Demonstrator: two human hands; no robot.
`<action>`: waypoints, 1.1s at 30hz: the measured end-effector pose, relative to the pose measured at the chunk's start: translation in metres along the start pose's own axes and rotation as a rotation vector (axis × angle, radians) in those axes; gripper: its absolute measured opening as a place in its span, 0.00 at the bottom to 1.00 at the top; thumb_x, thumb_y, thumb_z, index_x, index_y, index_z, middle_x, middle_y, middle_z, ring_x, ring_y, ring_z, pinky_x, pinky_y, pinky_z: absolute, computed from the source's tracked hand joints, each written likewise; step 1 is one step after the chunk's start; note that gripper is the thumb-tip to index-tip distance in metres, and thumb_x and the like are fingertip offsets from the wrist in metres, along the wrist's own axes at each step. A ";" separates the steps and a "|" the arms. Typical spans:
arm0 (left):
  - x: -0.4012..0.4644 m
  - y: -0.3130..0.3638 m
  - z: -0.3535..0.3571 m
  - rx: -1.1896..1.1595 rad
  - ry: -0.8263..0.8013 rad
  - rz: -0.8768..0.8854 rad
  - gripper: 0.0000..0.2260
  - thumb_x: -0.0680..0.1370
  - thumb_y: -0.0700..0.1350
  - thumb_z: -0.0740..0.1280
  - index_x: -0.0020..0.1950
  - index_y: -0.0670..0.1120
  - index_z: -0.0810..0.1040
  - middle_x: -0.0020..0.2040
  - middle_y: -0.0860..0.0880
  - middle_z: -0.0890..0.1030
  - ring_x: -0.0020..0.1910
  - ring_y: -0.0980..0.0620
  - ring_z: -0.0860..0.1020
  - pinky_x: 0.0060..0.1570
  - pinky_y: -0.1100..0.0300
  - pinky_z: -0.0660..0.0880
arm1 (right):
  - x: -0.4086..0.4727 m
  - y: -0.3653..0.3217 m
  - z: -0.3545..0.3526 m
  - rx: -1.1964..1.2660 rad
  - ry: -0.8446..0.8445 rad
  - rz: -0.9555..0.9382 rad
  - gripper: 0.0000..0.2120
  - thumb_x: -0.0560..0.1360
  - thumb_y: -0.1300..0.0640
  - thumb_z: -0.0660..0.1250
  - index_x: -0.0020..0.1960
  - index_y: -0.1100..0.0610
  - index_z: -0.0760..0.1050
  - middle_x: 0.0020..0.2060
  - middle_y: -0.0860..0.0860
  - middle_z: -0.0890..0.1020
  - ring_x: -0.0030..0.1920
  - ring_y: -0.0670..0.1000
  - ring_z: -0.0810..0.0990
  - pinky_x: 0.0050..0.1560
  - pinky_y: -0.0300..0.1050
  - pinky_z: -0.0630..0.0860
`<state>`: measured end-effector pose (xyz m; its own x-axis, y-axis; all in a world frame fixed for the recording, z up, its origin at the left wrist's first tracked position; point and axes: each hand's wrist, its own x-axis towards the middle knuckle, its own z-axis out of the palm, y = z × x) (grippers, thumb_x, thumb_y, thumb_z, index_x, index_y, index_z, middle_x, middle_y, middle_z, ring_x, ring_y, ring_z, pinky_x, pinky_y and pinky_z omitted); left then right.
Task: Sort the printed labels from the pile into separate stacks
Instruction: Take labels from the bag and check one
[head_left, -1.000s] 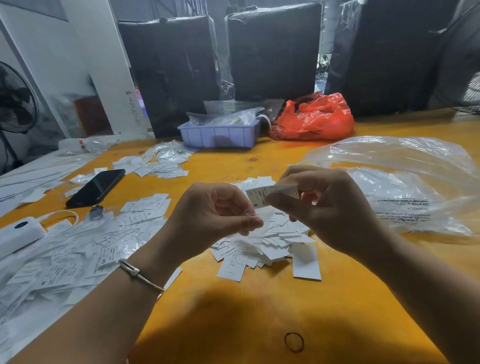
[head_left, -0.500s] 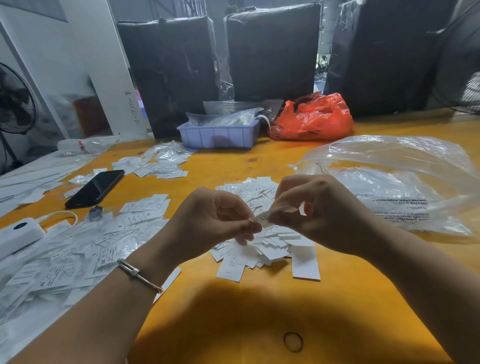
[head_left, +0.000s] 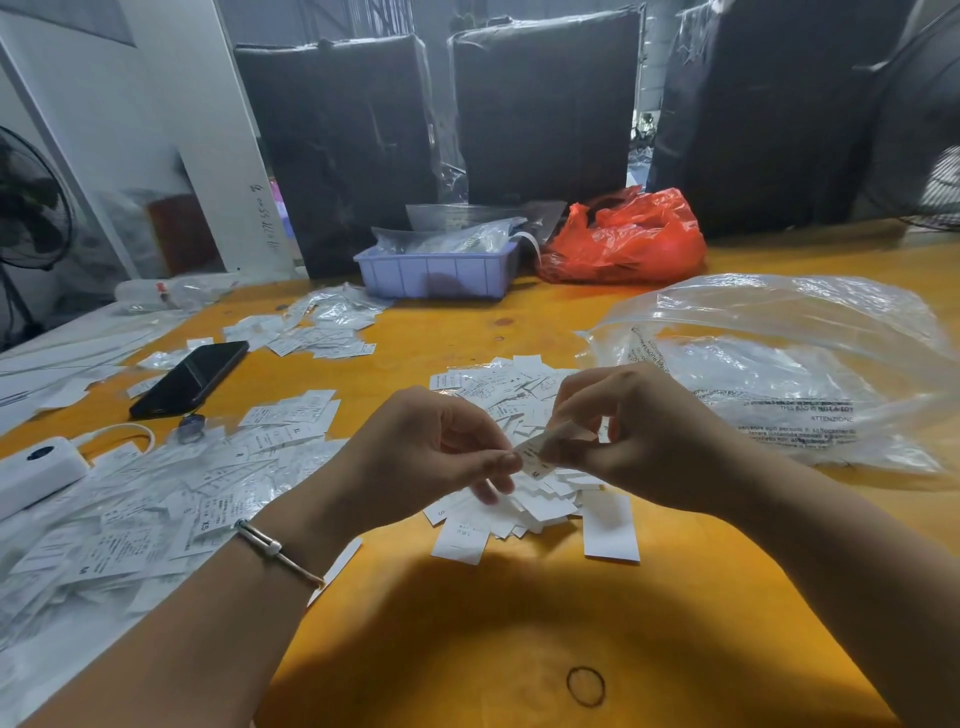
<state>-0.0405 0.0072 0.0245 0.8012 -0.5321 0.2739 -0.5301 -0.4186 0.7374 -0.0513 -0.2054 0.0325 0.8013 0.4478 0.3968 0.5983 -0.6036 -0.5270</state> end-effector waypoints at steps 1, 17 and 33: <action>0.000 0.000 0.001 -0.002 -0.006 0.000 0.14 0.70 0.48 0.72 0.46 0.37 0.84 0.38 0.47 0.86 0.35 0.51 0.85 0.37 0.66 0.78 | 0.000 0.000 0.003 0.018 -0.007 -0.007 0.03 0.71 0.58 0.74 0.39 0.55 0.84 0.34 0.46 0.79 0.36 0.47 0.76 0.36 0.43 0.71; 0.002 0.003 -0.002 -0.154 0.056 -0.069 0.13 0.69 0.49 0.71 0.45 0.40 0.84 0.39 0.47 0.86 0.36 0.53 0.84 0.31 0.65 0.76 | -0.002 -0.004 0.008 0.296 0.301 -0.013 0.07 0.68 0.66 0.75 0.44 0.58 0.85 0.37 0.50 0.85 0.36 0.50 0.83 0.38 0.48 0.80; 0.003 0.000 -0.001 -0.199 0.057 -0.085 0.11 0.67 0.50 0.72 0.42 0.44 0.85 0.37 0.51 0.85 0.40 0.56 0.83 0.38 0.61 0.79 | -0.001 0.000 0.010 0.652 -0.032 0.189 0.04 0.71 0.61 0.72 0.45 0.57 0.84 0.41 0.55 0.85 0.42 0.49 0.79 0.39 0.40 0.73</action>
<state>-0.0377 0.0064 0.0259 0.8580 -0.4563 0.2360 -0.3995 -0.3038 0.8649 -0.0518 -0.1993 0.0247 0.8861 0.3987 0.2363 0.3197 -0.1568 -0.9344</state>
